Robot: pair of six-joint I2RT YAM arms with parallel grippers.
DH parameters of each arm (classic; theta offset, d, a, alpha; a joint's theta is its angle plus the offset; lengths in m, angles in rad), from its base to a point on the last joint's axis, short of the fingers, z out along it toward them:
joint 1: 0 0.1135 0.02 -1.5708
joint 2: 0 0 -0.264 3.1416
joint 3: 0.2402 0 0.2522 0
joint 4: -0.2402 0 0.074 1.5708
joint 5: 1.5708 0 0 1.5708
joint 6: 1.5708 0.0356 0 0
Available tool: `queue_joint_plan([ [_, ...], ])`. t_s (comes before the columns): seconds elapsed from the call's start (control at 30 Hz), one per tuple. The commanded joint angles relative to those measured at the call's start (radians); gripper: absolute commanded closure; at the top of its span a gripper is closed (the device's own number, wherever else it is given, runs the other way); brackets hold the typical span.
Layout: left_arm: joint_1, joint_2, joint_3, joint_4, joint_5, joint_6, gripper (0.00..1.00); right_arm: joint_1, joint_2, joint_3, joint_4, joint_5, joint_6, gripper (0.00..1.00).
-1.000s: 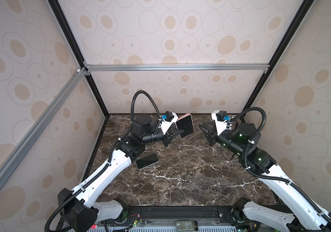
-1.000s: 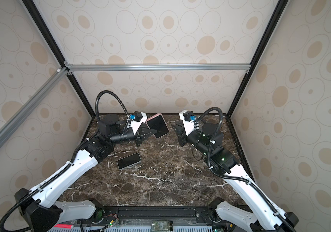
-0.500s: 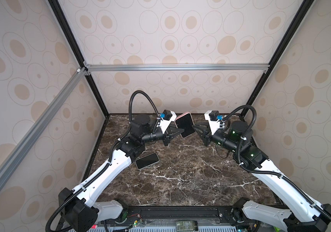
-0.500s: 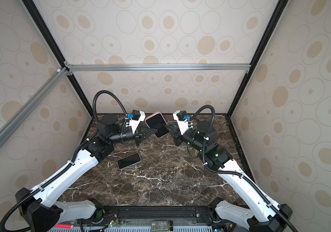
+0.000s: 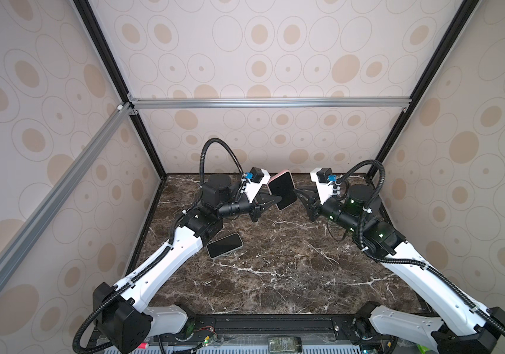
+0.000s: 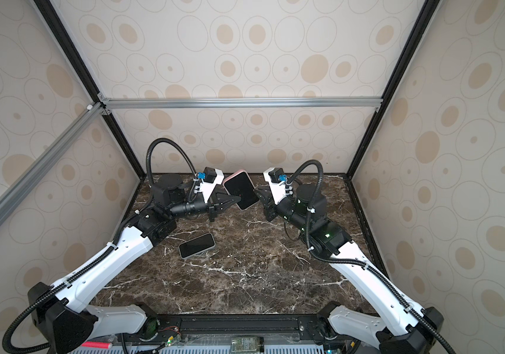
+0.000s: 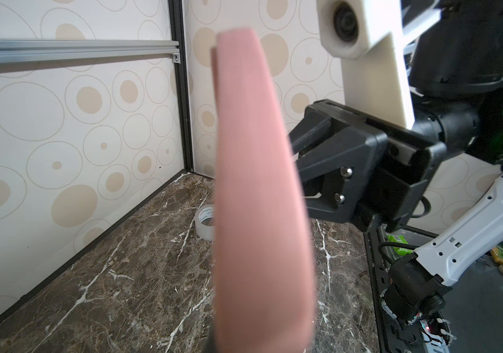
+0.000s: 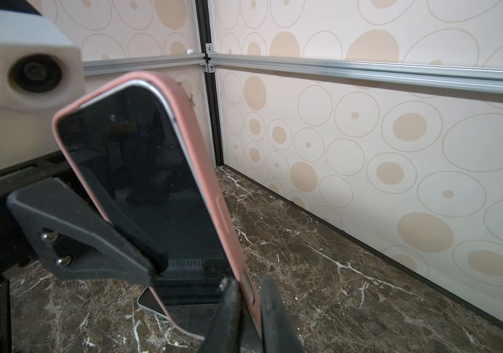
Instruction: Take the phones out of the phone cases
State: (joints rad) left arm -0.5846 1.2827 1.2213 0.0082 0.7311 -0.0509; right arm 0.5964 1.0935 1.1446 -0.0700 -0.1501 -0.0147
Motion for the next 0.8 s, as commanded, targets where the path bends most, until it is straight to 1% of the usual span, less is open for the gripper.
queue_joint_plan([
  [0.0, -0.052, -0.014, 0.048, 0.0, 0.192, 0.05, 1.0, -0.007, 0.021, 0.027, 0.029, 0.109, -0.003, 0.85],
  [0.23, -0.058, -0.011, 0.058, -0.03, 0.218, 0.088, 1.0, -0.007, 0.022, 0.024, 0.015, 0.146, -0.009, 0.85],
  [0.6, -0.066, -0.014, 0.065, -0.074, 0.273, 0.147, 1.0, -0.007, 0.032, 0.03, 0.006, 0.156, -0.001, 0.85],
  [0.77, -0.068, -0.02, 0.056, -0.067, 0.245, 0.145, 1.0, -0.006, 0.029, 0.029, 0.006, 0.131, 0.003, 0.85],
])
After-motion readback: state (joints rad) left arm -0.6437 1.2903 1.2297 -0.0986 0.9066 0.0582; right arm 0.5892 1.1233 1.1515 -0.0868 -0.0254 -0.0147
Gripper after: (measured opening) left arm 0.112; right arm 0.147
